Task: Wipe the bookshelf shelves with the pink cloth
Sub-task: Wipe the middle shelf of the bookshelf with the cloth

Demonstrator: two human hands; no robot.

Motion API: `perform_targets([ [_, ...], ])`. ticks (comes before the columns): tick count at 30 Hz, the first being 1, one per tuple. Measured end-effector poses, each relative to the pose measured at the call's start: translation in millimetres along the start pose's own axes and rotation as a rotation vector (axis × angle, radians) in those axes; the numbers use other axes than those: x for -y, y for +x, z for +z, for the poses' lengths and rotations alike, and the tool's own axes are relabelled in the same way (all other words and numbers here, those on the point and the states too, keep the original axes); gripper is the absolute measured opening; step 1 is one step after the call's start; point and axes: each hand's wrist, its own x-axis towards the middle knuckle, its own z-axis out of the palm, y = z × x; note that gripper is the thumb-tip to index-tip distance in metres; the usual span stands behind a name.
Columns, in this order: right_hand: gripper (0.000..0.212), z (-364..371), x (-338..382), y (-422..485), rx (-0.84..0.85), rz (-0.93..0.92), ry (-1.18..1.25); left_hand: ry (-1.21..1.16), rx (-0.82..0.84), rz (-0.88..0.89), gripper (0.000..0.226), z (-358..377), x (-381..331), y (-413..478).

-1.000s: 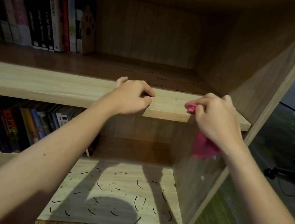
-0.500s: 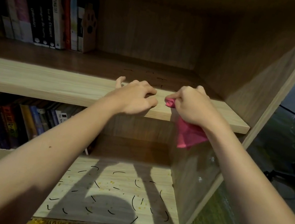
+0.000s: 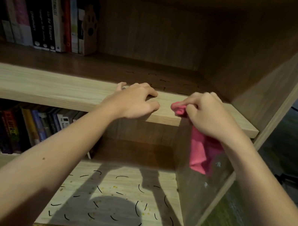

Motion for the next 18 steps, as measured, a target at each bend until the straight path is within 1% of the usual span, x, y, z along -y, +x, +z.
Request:
perform_targets([
  [2, 0.033, 3, 4, 16, 0.018, 0.052, -0.09, -0.009, -0.01, 0.004, 0.044, 0, -1, 0],
  [3, 0.032, 7, 11, 18, -0.003, 0.067, -0.166, -0.021, -0.015, 0.005, 0.045, 0, -1, -1],
  [5, 0.028, 17, 24, 11, -0.113, 0.057, -0.282, -0.045, -0.05, 0.009, 0.044, -2, 0, -3],
  [6, 0.029, 19, 28, 0, -0.161, 0.046, -0.294, -0.041, -0.08, 0.021, 0.04, -2, 1, -4],
  [8, 0.033, 14, 25, -25, -0.193, 0.01, -0.218, -0.002, -0.152, 0.05, 0.032, -2, 2, -9],
  [10, 0.035, 1, 11, -40, -0.183, 0.028, -0.137, 0.049, -0.181, 0.061, 0.029, -1, -4, -13],
  [13, 0.035, -11, -10, -48, -0.225, 0.089, -0.098, 0.091, -0.138, 0.101, 0.034, 1, -23, -9],
  [15, 0.036, -9, -18, -51, -0.232, 0.074, -0.089, 0.118, -0.09, 0.132, 0.037, 4, -37, -3],
  [18, 0.038, -13, -29, -53, -0.249, 0.051, 0.018, 0.136, -0.099, 0.122, 0.039, 11, -41, 6],
])
